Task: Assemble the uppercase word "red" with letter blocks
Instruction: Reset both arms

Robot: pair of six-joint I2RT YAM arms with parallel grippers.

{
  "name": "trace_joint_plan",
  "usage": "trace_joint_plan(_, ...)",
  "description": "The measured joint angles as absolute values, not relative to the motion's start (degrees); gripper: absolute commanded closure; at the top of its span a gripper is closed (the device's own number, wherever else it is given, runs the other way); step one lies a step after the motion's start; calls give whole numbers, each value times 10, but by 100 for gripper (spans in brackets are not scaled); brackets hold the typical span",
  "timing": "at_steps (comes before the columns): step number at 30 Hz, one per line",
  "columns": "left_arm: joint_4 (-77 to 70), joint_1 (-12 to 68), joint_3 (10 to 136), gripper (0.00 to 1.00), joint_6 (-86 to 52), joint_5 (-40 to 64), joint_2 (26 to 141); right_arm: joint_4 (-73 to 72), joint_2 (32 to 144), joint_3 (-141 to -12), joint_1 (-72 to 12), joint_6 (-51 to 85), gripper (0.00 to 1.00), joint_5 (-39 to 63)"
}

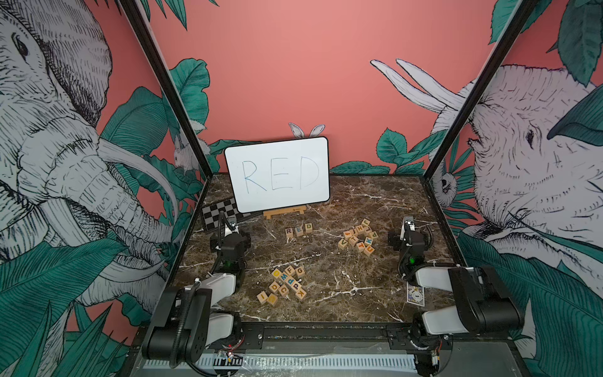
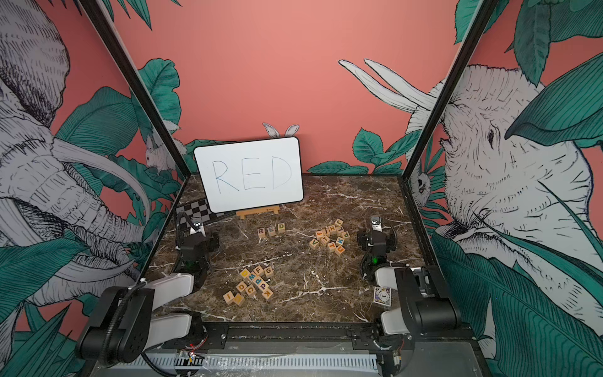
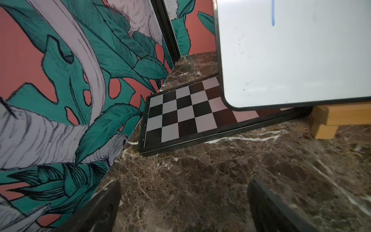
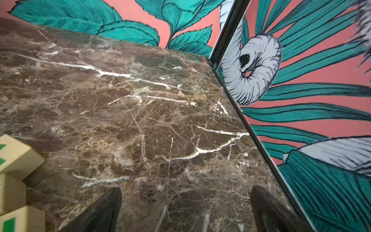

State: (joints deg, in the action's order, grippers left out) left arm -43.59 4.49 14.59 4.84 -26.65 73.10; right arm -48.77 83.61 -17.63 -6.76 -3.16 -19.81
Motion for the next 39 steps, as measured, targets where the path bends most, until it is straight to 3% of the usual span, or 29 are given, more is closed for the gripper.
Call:
trace_joint_plan(7,-466,20,161,1,22,-165,772,-505,880,-188,-61,-29,1,-156)
trace_joint_plan(15,-559,20,165,1,21,-128,892,-489,880,-218,-41,-15,1,-129)
trace_joint_plan(39,-526,31,216,0,35,-115,894,-475,880,-218,-33,-3,1,-116)
